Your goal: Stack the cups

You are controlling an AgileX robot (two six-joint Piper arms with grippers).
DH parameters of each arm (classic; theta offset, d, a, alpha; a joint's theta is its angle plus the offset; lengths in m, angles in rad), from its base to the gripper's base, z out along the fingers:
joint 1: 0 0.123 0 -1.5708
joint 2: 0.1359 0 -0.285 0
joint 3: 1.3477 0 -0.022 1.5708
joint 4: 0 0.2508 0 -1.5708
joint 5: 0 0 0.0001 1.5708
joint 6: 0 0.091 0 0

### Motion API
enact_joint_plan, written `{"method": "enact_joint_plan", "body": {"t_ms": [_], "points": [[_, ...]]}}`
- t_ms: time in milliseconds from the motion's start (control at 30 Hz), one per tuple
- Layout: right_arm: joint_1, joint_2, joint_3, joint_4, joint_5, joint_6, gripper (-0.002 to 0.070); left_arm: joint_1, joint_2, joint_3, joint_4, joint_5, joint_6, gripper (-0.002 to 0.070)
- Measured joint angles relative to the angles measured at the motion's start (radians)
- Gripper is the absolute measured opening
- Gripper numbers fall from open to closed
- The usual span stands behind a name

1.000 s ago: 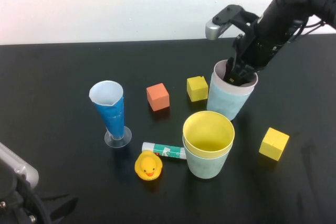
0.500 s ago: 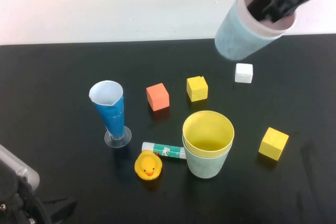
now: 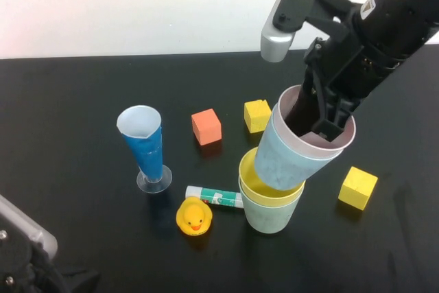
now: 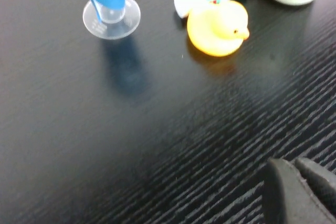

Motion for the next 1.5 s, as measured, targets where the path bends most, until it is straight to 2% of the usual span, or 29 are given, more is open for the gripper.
{"method": "enact_joint_plan", "body": {"t_ms": [367, 633, 867, 1033, 1133, 1333, 1500], "points": [[0.0, 0.037, 0.008, 0.014, -0.002, -0.006, 0.0084, 0.0, 0.0, 0.068, -0.033, -0.021, -0.002, 0.0001], [0.0, 0.05, 0.008, 0.02, -0.005, -0.01, 0.0175, 0.0, 0.0, 0.068, -0.035, -0.027, -0.002, 0.0001], [0.0, 0.038, 0.008, 0.027, -0.008, 0.023, 0.0182, 0.0, -0.01, 0.068, -0.053, -0.027, -0.002, 0.0001], [0.0, -0.063, 0.022, 0.049, -0.01, 0.011, 0.0181, 0.0, -0.127, 0.096, -0.044, -0.019, -0.047, 0.0001], [0.0, -0.176, 0.088, 0.107, -0.049, -0.023, 0.016, 0.0, -0.252, 0.111, 0.026, -0.006, -0.151, 0.0001], [0.0, -0.472, 0.37, 0.207, -0.242, -0.16, 0.0036, 0.0, -0.497, 0.135, 0.25, 0.065, -0.379, 0.0001], [0.0, -0.714, 0.647, 0.28, -0.43, -0.273, 0.0004, 0.0, -0.595, 0.135, 0.336, 0.114, -0.424, 0.0001]]}}
